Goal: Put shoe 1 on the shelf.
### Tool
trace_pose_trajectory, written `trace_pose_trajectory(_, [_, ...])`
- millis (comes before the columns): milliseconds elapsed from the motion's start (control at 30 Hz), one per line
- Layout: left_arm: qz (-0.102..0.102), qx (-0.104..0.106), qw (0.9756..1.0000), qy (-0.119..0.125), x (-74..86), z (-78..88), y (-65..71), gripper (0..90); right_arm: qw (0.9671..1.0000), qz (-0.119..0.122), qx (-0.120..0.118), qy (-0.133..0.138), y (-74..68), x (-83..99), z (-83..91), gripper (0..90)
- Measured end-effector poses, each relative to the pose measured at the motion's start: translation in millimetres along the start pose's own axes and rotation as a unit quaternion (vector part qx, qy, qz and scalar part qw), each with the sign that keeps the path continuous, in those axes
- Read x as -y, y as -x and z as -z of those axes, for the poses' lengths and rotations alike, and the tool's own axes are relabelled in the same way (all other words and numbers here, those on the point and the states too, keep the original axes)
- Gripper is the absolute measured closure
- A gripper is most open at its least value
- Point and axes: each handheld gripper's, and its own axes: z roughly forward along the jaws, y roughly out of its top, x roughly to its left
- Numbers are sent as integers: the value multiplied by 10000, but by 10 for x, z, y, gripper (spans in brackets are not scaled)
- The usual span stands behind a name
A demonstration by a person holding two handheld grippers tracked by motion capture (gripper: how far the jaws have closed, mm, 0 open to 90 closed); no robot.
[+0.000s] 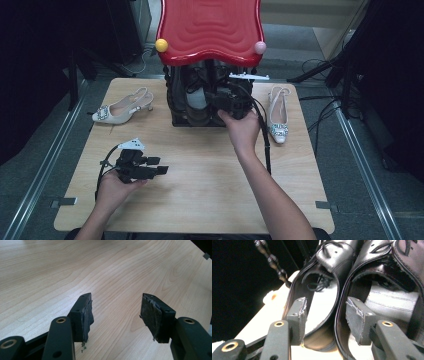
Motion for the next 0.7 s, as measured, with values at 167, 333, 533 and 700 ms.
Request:
trace_pose_trajectory(167, [-69,41,10000,35,-112,47,14,426,9994,305,-124,-47,-9,65,161,512])
trace_pose_trajectory(333, [-311,13,9995,51,-408,106,69,426,9976,341,-587,-112,71,201,346,486])
trace_pose_trajectory(533, [-452,137,9988,151,-765,146,96,432,9950,399,-845,-344,177,339,421,495])
trace_pose_trajectory(700, [-505,141,9985,183,-1055,175,108,492,9928,557,-954,-454,212,464,413,512])
